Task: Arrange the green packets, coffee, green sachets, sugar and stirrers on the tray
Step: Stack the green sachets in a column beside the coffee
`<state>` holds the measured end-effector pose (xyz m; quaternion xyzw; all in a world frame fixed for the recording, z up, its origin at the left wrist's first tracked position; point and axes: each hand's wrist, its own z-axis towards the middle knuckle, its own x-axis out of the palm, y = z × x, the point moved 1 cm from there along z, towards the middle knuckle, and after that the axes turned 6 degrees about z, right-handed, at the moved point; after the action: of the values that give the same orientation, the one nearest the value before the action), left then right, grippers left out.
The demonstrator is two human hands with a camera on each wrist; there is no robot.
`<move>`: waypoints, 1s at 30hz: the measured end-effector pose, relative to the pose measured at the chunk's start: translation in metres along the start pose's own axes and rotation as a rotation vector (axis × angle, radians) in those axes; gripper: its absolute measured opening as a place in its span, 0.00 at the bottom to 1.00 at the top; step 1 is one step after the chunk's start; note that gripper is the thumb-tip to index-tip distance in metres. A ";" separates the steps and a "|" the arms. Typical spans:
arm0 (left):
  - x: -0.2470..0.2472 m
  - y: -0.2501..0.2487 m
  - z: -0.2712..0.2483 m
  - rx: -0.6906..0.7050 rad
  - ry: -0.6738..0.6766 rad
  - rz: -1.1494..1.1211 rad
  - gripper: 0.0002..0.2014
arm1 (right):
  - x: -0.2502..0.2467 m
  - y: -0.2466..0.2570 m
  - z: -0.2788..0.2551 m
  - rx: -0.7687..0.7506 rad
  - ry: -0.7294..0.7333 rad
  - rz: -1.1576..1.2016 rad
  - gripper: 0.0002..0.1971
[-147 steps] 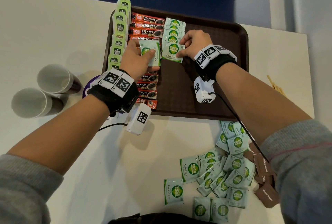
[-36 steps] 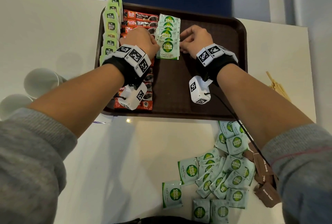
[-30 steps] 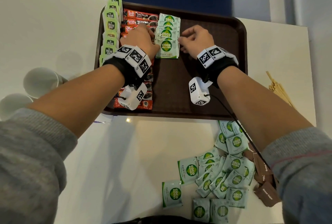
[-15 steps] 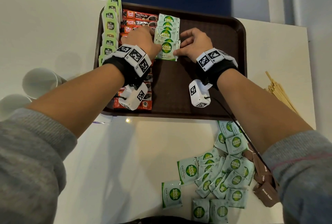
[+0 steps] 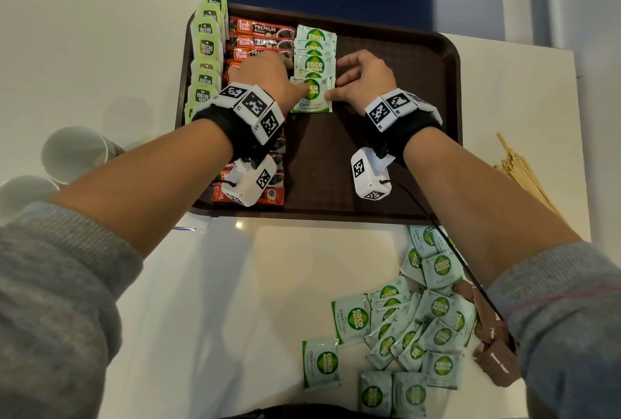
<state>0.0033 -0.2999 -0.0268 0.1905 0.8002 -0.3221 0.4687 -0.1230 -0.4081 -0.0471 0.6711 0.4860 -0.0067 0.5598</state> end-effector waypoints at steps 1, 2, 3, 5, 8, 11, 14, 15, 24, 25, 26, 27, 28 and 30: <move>0.000 0.000 0.000 0.001 -0.002 -0.006 0.23 | 0.000 0.000 0.000 0.000 0.000 0.001 0.25; -0.001 0.000 -0.001 0.000 -0.004 -0.011 0.22 | 0.000 0.000 0.000 0.000 -0.002 0.004 0.25; -0.001 0.000 -0.001 -0.003 -0.006 -0.018 0.22 | -0.001 0.000 -0.001 0.000 -0.004 0.006 0.26; -0.001 0.001 -0.001 -0.009 -0.009 -0.031 0.22 | -0.001 0.000 -0.002 -0.001 -0.008 0.005 0.25; -0.001 0.002 0.000 -0.003 -0.011 -0.061 0.23 | -0.002 -0.001 -0.003 -0.001 -0.010 0.002 0.25; -0.001 0.004 0.002 -0.002 -0.011 -0.091 0.24 | -0.002 0.000 -0.003 -0.001 -0.007 0.003 0.25; 0.002 0.005 0.004 0.011 -0.008 -0.113 0.23 | -0.002 0.002 -0.003 0.002 0.003 0.007 0.25; 0.002 0.004 0.005 0.013 -0.014 -0.114 0.23 | -0.002 0.002 -0.003 0.001 0.004 0.007 0.25; 0.005 0.005 0.005 0.007 -0.048 -0.112 0.21 | -0.002 0.003 -0.004 -0.002 0.009 0.016 0.25; 0.005 0.006 0.005 0.003 -0.050 -0.116 0.21 | -0.002 0.003 -0.004 -0.003 0.009 0.016 0.25; 0.004 0.006 0.004 0.000 -0.053 -0.120 0.21 | -0.002 0.004 -0.005 -0.003 0.010 0.014 0.24; 0.004 0.006 0.004 -0.001 -0.055 -0.124 0.21 | -0.003 0.003 -0.005 -0.004 0.011 0.012 0.24; 0.004 0.006 0.003 0.001 -0.055 -0.129 0.21 | -0.003 0.003 -0.005 -0.005 0.010 0.012 0.24; 0.003 0.006 0.002 0.007 -0.054 -0.141 0.20 | -0.005 0.003 -0.006 -0.006 0.004 0.015 0.24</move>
<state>0.0069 -0.2966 -0.0326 0.1265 0.7974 -0.3621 0.4658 -0.1267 -0.4065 -0.0403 0.6730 0.4819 0.0001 0.5611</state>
